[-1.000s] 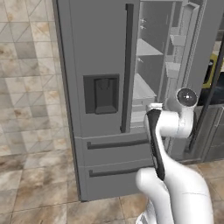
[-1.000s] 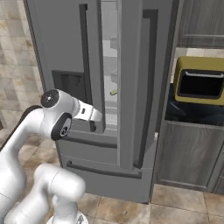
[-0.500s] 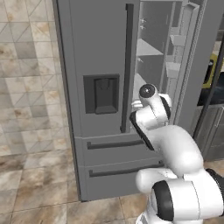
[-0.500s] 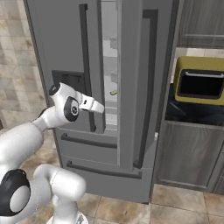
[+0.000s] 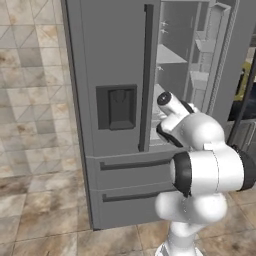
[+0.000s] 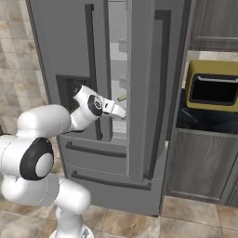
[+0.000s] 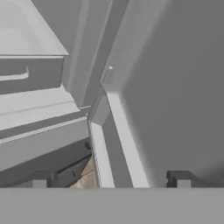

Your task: Retrieve the butter from the fridge and place it on a plate on the dining table. Then retrieve the butter knife by the fridge and place it near the plate.

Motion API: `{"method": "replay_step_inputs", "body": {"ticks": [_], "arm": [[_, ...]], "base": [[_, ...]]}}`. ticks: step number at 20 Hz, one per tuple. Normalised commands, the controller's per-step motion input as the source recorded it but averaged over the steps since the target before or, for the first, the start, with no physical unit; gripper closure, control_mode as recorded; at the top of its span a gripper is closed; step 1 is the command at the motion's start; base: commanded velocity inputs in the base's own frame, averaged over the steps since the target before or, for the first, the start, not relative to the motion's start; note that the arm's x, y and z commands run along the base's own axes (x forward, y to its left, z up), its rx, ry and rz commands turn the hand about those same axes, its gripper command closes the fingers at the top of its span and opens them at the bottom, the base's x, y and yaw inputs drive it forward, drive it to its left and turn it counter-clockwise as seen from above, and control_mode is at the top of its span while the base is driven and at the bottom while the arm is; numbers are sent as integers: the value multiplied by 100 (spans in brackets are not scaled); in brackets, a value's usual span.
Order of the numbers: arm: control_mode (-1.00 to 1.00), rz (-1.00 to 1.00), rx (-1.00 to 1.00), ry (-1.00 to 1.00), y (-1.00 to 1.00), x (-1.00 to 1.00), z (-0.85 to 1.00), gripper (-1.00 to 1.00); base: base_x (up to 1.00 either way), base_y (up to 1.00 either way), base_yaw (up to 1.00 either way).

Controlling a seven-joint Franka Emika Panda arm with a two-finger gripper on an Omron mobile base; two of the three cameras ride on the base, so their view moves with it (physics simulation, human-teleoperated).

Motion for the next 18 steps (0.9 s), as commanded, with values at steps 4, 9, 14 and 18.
{"method": "replay_step_inputs", "body": {"ticks": [4, 9, 14, 18], "arm": [[-100, -11, 0, 8, -100, 0, 0, -100], [-100, -14, 0, 0, -100, -12, 0, -100], [-100, -14, 1, 0, -100, 0, 0, -100], [-100, -3, 11, -12, -70, -28, 0, -100]], "base": [[0, 0, 0], [0, 0, 0], [0, 0, 0], [0, 0, 0]]}}
